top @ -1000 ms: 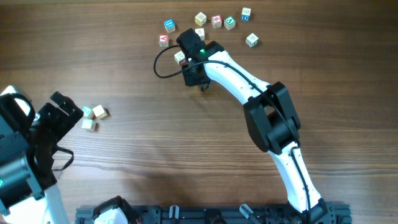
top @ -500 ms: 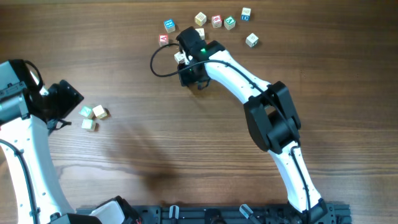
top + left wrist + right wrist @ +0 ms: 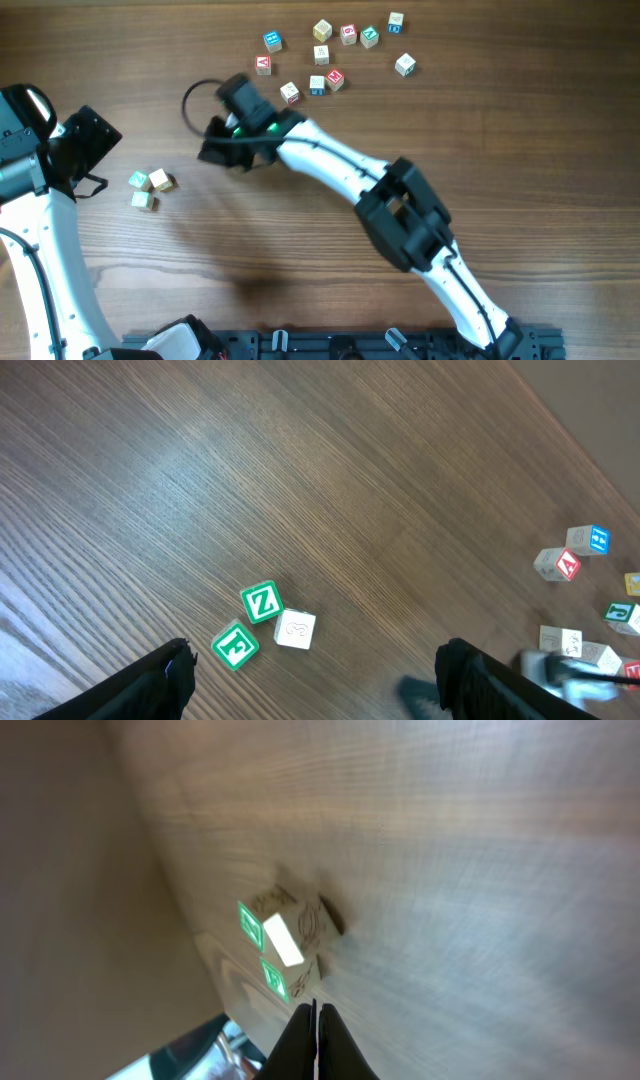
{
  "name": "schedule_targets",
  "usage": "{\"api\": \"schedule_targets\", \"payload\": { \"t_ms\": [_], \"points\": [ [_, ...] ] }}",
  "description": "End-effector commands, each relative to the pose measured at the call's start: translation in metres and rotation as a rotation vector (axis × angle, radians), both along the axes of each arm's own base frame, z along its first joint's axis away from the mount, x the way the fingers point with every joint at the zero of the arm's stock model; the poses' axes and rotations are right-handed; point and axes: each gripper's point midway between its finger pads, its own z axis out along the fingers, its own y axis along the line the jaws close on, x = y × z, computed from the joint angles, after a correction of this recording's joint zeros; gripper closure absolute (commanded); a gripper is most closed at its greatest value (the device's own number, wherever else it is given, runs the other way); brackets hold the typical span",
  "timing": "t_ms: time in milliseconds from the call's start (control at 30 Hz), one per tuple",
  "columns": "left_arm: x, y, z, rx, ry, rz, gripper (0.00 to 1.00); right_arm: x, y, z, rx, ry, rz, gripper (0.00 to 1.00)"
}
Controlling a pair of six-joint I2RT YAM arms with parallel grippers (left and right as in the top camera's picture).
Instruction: Form a circle
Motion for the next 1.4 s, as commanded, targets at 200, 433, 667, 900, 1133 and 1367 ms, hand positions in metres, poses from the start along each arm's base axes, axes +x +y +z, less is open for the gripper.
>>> {"api": "schedule_targets", "payload": {
  "t_ms": [200, 433, 667, 900, 1133, 1367],
  "points": [
    [-0.002, -0.001, 0.006, 0.007, -0.018, -0.003, 0.19, -0.007, 0.022, -0.030, -0.043, 0.063, -0.220, 0.96],
    [-0.002, -0.001, 0.006, 0.007, -0.018, -0.003, 0.14, -0.016, 0.050, -0.046, 0.042, 0.095, -0.239, 0.96],
    [-0.001, -0.001, 0.006, 0.007, -0.018, -0.003, 0.12, -0.010, 0.049, -0.046, 0.035, 0.065, -0.271, 0.96],
    [-0.001, -0.001, 0.006, 0.007, -0.018, -0.003, 0.11, -0.001, 0.045, -0.047, 0.022, 0.031, -0.316, 0.95],
    [-0.001, -0.001, 0.006, 0.007, -0.019, -0.003, 0.11, 0.001, 0.046, -0.045, 0.034, 0.023, -0.318, 0.95],
    [-0.002, -0.001, 0.006, 0.006, -0.018, -0.003, 0.11, -0.003, 0.054, -0.054, 0.071, 0.065, -0.297, 0.95]
  ]
}}
